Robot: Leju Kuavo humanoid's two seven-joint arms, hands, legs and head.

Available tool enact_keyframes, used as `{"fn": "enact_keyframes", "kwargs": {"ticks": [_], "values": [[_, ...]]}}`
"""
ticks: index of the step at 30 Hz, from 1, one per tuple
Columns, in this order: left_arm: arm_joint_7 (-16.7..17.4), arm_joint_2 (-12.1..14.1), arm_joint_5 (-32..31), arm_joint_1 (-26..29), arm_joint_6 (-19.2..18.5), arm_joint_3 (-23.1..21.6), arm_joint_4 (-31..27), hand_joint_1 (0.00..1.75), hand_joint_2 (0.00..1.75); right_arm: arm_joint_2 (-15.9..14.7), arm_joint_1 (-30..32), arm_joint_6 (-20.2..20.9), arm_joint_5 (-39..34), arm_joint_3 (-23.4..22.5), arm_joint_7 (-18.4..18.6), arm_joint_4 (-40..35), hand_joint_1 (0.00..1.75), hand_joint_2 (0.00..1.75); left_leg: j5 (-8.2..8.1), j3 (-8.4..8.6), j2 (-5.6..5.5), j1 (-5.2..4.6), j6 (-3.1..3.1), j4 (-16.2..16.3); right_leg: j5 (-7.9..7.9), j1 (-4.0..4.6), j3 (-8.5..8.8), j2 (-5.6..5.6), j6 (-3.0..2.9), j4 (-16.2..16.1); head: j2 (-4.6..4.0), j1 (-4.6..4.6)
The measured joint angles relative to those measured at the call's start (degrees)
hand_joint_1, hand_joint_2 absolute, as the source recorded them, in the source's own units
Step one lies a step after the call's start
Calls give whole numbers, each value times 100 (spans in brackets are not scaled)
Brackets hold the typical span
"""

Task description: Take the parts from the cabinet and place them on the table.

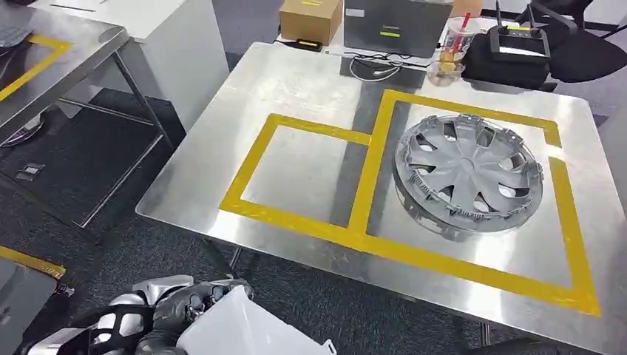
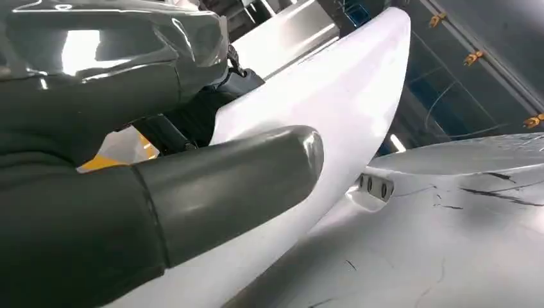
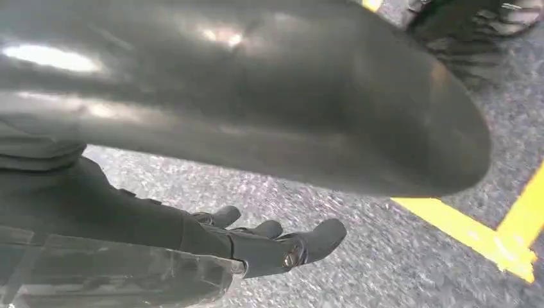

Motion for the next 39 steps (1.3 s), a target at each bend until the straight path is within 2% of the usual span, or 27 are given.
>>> {"fn": "enact_keyframes", "kwargs": {"ticks": [2,3,4,6,7,9,10,12,13,14,15,17,18,19,20,22,23,24,27,28,29,31,33,35,37,38,39], "values": [[0,0,0,0,0,-13,0,175,0,-15,10,0,-18,0,0,0,0,0,-152,175,47,28,-84,27,626,-74,255,-129,245,-945,0,2],[0,6,0,1,0,-17,2,175,0,4,8,0,-35,4,-4,7,0,0,-239,176,74,7,-132,72,969,-97,293,-313,316,-1323,0,34],[0,9,-11,11,0,-22,-2,175,0,0,-30,-7,-65,7,-7,7,0,0,-368,218,103,-13,-174,165,903,-82,301,-438,113,-1345,0,24],[-22,20,-20,14,0,-22,-9,175,0,9,-36,-7,-129,15,-13,4,0,0,-458,323,198,0,-261,222,937,-55,376,-307,-100,-1331,0,22],[-33,20,-20,11,-2,-15,-11,175,0,15,-36,-17,-175,26,-9,4,0,0,-501,354,203,10,-285,197,926,-68,432,-255,-159,-1323,0,11],[-39,22,-31,5,-2,-6,-13,175,0,11,-29,-66,-241,37,-9,4,0,0,-551,239,113,72,-352,475,880,-80,531,-169,-219,-1335,0,9],[-39,31,-33,8,0,4,-15,175,0,11,-36,-85,-265,53,-9,4,0,0,-610,-41,72,104,-400,935,852,-78,560,-116,-255,-1335,0,0],[-46,39,-59,13,2,2,-15,175,0,9,-54,-76,-345,94,-9,4,0,0,-982,-644,69,145,-480,1775,794,-73,617,-30,-262,-1331,0,-2],[-46,44,-59,13,2,2,-13,175,0,0,-52,-46,-354,129,-9,4,0,0,-1147,-854,69,156,-495,1986,758,-69,660,-14,-262,-1331,0,-4],[-48,48,-57,12,2,4,-13,175,0,-2,-47,-33,-378,177,-2,4,0,0,-1170,-966,69,159,-491,1968,714,-64,722,31,-260,-1331,0,-7],[-48,46,-57,11,2,4,-13,175,0,-6,-45,-11,-411,210,32,4,0,0,-1057,-978,65,157,-467,1796,677,-57,778,57,-253,-1332,0,-11],[-52,46,-118,11,41,9,-26,175,0,-13,-52,-2,-515,310,81,4,0,0,-258,-766,49,121,-319,859,586,-2,925,101,-247,-1341,0,-22],[-55,46,-147,11,61,15,-39,175,0,0,-46,-4,-558,350,96,9,0,0,175,-661,40,62,-184,410,555,-41,896,114,-251,-1359,0,-17],[-59,46,-162,34,85,31,-44,175,0,11,-83,-13,-606,398,103,13,0,0,208,-681,-86,28,-144,387,517,4,980,148,-208,-1360,0,-4],[-66,44,-203,45,122,46,-59,175,0,-2,-97,-35,-656,441,101,11,0,0,240,-661,-109,1,-130,336,501,9,981,153,-184,-1374,0,-44],[-72,44,-260,48,160,83,-94,175,0,-20,-90,-44,-701,516,92,9,0,0,272,-635,-105,-14,-107,319,490,1,1001,167,-155,-1440,0,-59],[-79,44,-286,62,162,96,-123,175,0,-31,-89,-44,-730,555,90,7,0,0,327,-528,-94,18,-92,187,470,26,1033,155,-129,-1454,0,-52],[-81,37,-328,84,162,101,-133,175,0,-39,-84,-44,-767,603,72,4,0,0,355,-461,-96,38,-99,95,402,14,970,72,-140,-1336,0,-44],[-79,7,-588,137,293,98,-142,175,0,-79,-106,-61,-879,730,33,4,0,0,332,-448,-89,31,-62,92,-91,18,297,36,-209,-113,0,-46],[-74,9,-695,154,385,101,-144,175,0,-81,-104,-66,-907,791,6,4,0,0,322,-453,-90,28,-51,97,-177,17,61,35,-186,276,0,-48],[-55,11,-903,162,560,105,-144,175,0,-81,-100,-68,-933,852,-6,4,0,0,312,-451,-97,28,-54,104,-133,10,-40,29,-138,370,0,-44],[-7,30,-1576,170,1019,153,-144,175,0,-87,-124,-70,-966,998,-18,0,0,0,282,-446,-113,29,-80,140,223,-18,169,14,2,-235,0,-39],[35,59,-1958,168,1298,242,-135,175,0,-114,-170,-70,-979,1132,-31,-2,0,0,223,-463,-118,29,-134,247,616,-46,641,-15,83,-1268,0,-42],[35,90,-2127,157,1386,302,-131,175,0,-116,-205,-70,-1001,1233,-31,-4,0,0,141,-501,-120,-19,-196,352,663,-8,666,-8,-111,-1277,0,-66],[171,109,-2515,153,1620,357,-125,175,0,-111,-202,-39,-1027,1314,-22,-13,0,0,156,-496,-120,1,-222,353,678,26,662,-6,-172,-1278,0,-63],[487,124,-2818,96,1751,400,-114,175,0,-94,-188,41,-1058,1371,35,-52,0,0,145,-505,-121,6,-235,387,704,-50,669,-9,-211,-1295,0,-61],[923,138,-2992,-30,1799,450,-109,175,0,-83,-164,115,-1077,1429,100,-146,0,0,65,-545,-91,17,-294,464,707,-42,677,-17,-216,-1295,0,-63]]}}
